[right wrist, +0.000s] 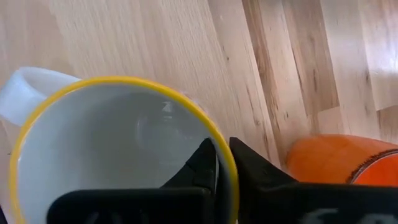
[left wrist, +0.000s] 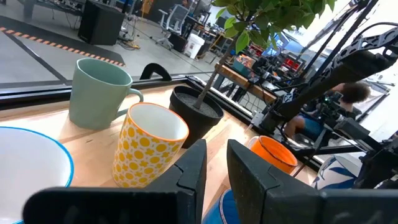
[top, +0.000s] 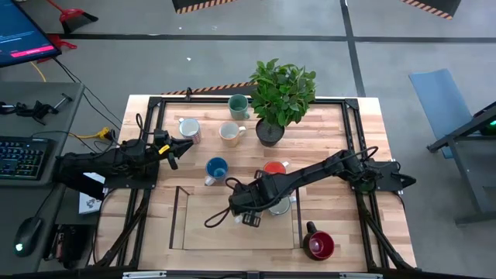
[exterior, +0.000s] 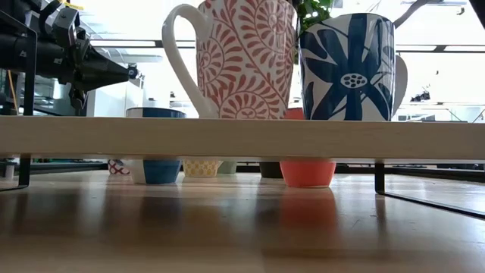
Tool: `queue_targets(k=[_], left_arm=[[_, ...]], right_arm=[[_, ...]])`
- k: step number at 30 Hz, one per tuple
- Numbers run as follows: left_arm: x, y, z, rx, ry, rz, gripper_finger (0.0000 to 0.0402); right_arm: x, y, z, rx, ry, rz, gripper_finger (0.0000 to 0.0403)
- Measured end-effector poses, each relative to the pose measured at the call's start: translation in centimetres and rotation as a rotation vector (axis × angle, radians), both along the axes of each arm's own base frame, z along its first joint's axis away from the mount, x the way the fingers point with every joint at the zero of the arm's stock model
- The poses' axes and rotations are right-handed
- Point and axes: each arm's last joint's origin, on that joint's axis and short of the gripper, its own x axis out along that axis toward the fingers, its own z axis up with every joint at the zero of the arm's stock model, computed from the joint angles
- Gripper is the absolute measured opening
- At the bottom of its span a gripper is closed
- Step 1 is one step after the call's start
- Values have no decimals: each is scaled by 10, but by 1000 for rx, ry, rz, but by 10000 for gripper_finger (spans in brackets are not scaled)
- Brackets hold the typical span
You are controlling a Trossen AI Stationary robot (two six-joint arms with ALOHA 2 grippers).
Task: Place coffee mugs
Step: Put the white-orange pattern mug on the shelf, then put the white-red pattern mug on the shelf
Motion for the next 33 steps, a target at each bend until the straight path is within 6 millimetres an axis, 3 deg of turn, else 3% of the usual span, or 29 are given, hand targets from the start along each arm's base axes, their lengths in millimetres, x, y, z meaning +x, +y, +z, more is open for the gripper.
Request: queue_targets(k=[10, 17, 28, 33], left_arm=[[0, 0, 0, 0, 0, 0, 53], [0, 0, 0, 0, 0, 0, 53], [0, 0, 0, 0, 3, -1, 53], [0, 0, 0, 0, 4, 0, 53]], right_arm=[[0, 0, 0, 15, 5, 3, 86], [-3, -3, 7, 30, 17, 2, 103], [-9, -10, 66, 54, -125, 41, 103], [-26, -17, 87, -28, -154, 69, 103]])
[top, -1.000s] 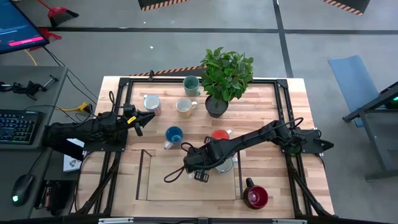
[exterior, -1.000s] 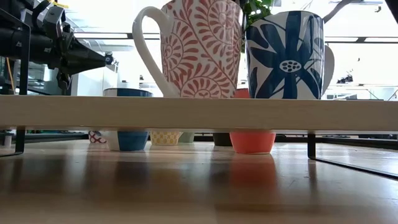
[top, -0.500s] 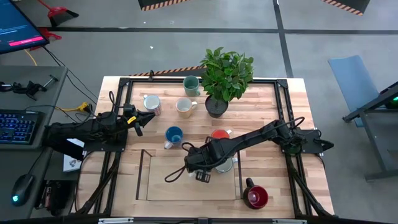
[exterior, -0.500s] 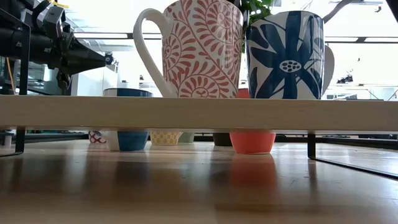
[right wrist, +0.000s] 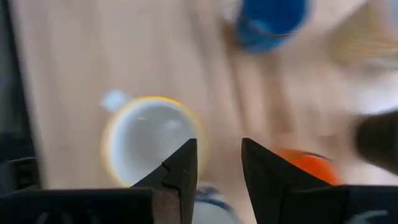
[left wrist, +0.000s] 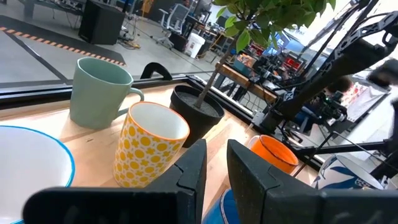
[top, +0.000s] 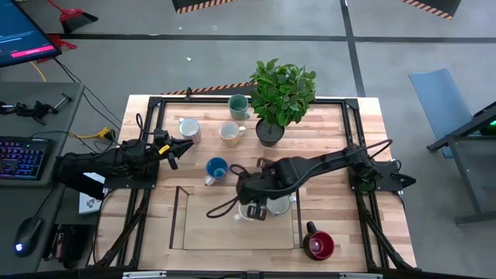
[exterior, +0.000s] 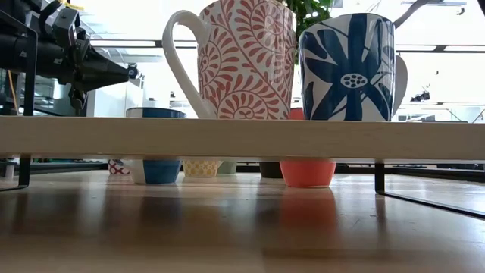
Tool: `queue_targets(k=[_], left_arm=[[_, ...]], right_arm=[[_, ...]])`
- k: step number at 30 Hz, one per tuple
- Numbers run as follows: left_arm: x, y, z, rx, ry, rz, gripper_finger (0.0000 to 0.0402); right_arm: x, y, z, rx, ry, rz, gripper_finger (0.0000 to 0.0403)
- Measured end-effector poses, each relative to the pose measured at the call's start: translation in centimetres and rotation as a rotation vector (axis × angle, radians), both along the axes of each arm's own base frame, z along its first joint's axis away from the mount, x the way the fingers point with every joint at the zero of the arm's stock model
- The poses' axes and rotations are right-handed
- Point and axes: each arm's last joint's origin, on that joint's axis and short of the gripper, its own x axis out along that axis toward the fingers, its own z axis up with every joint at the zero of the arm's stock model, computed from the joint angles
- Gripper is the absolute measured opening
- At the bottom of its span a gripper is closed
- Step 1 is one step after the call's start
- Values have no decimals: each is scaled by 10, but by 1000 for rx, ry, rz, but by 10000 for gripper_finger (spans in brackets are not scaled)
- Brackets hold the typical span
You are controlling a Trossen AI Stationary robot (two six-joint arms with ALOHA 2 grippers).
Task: Place coffee mugs
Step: Put the white-red pattern mug on the shelf
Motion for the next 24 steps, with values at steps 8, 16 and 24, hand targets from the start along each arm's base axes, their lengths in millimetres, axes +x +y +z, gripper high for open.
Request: queue_targets(k=[8, 16, 24], left_arm=[[0, 0, 0, 30, 12, 17, 53], [0, 1, 4, 60, -11, 47, 53], [-2, 10, 15, 102, -102, 193, 81]], right_arm=[[-36, -21, 29, -386, -28, -88, 103], [-101, -49, 52, -417, -124, -315, 103], [-172, -73, 25, -312, -180, -578, 103]])
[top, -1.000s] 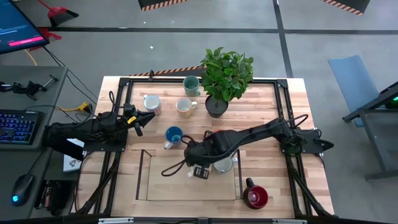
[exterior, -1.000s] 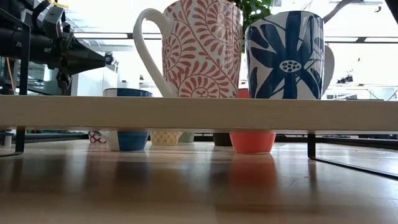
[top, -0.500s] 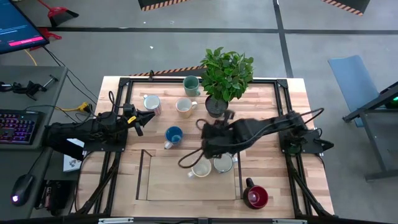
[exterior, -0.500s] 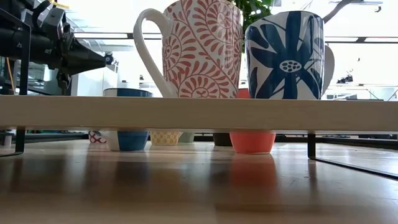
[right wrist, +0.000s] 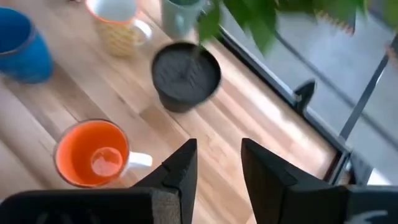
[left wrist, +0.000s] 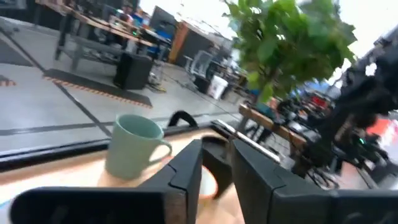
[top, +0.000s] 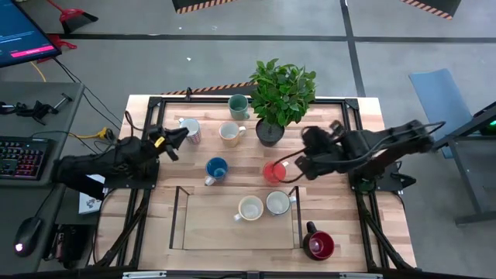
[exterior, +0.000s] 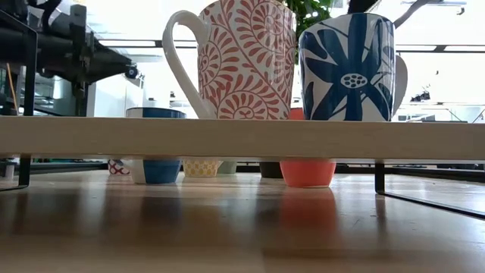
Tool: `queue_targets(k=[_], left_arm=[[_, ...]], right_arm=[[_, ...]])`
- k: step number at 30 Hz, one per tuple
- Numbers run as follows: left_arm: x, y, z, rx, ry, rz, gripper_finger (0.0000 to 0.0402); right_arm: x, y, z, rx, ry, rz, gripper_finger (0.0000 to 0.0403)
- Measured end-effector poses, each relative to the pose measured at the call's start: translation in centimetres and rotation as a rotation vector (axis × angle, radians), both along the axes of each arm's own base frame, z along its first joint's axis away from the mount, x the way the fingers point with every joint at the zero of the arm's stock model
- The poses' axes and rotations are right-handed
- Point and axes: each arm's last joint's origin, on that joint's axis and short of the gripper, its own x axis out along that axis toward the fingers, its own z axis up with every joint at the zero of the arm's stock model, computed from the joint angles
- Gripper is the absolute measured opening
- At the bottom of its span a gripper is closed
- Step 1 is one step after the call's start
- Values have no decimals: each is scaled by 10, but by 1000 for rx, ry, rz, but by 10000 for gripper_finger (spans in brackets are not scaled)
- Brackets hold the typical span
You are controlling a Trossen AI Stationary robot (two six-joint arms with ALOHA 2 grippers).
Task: Place coffee mugs
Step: Put the white-red pattern mug on the shelf
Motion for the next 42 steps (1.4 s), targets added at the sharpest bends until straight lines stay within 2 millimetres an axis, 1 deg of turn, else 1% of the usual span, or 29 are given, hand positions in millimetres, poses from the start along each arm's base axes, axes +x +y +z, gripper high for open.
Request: queue_targets(k=[3, 6, 8, 11, 13, 16, 20, 24, 26, 28, 33, 37, 42], left_arm=[[-1, 4, 11, 30, -105, 43, 101], [-4, 6, 25, 156, -177, 101, 111], [-7, 6, 34, 223, -231, 135, 112], [-9, 8, 40, 242, -281, 182, 111], [-10, 9, 50, 256, -261, 178, 107], [-7, 11, 69, 264, -96, 167, 100], [-4, 15, 98, 221, 280, 163, 91], [3, 24, 108, 109, 654, 153, 88], [8, 29, 109, 59, 768, 130, 90], [17, 35, 107, 6, 844, 83, 95], [39, 51, 92, -123, 917, -97, 109], [51, 62, 79, -157, 1006, -162, 127], [59, 73, 69, -175, 1076, -181, 151]], right_arm=[[-13, -4, -16, 40, -48, -49, 103], [-21, -9, -29, 63, -99, -77, 103], [-23, -11, -37, 72, -114, -91, 103], [-25, -16, -45, 73, -114, -102, 103], [-25, -19, -47, 63, -94, -105, 103], [-23, -26, -48, 43, -62, -102, 103], [-25, -39, -49, 5, -5, -129, 103], [-35, -55, -50, -10, 99, -224, 103], [-42, -61, -50, -14, 143, -280, 103], [-47, -64, -49, -11, 152, -320, 103], [-60, -67, -51, 4, 96, -330, 103], [-79, -67, -61, 40, 68, -364, 103], [-103, -66, -84, 128, 29, -412, 103]])
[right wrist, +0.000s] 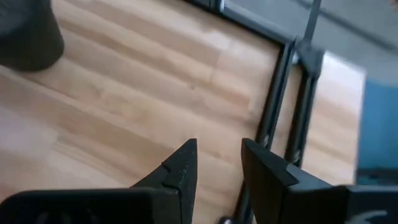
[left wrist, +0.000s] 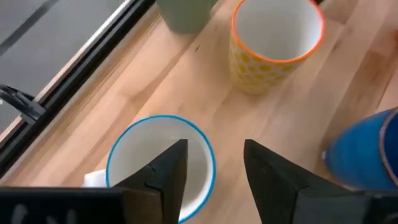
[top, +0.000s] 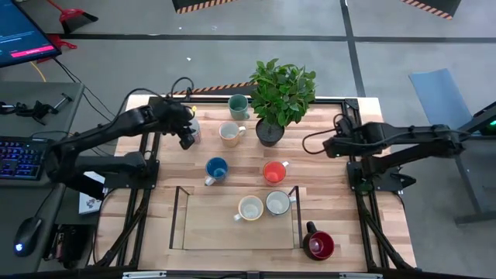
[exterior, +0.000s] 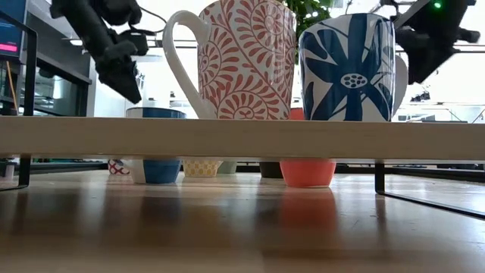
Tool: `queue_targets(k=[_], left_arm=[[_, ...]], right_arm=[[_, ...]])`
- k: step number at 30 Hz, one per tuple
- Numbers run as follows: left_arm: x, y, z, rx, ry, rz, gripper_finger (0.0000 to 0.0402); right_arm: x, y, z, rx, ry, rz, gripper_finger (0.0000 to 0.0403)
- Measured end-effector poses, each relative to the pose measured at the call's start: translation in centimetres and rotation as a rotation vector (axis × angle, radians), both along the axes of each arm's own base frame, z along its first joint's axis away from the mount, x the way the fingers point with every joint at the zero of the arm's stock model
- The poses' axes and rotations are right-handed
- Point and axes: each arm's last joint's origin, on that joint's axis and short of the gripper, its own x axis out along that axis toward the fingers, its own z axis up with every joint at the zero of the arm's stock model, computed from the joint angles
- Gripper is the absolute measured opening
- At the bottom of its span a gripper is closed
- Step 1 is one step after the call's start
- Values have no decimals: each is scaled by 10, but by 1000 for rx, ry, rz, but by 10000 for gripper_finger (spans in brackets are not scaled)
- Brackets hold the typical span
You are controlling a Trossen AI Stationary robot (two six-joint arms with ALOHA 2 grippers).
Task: Place coffee mugs
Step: Put the white-red pattern mug on the shelf
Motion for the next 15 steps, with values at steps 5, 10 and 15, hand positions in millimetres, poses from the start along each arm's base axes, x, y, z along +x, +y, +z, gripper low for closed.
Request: queue_targets(k=[5, 10, 15], left_arm=[[2, 6, -7, -44, 36, 19, 167], [8, 8, -15, -116, 58, -6, 172], [14, 12, -25, -138, 113, 0, 173]], right_arm=[[-11, 1, -22, 74, -96, -18, 103], [-13, 2, -36, 93, -159, -13, 103], [-11, 2, -42, 93, -166, -12, 103]])
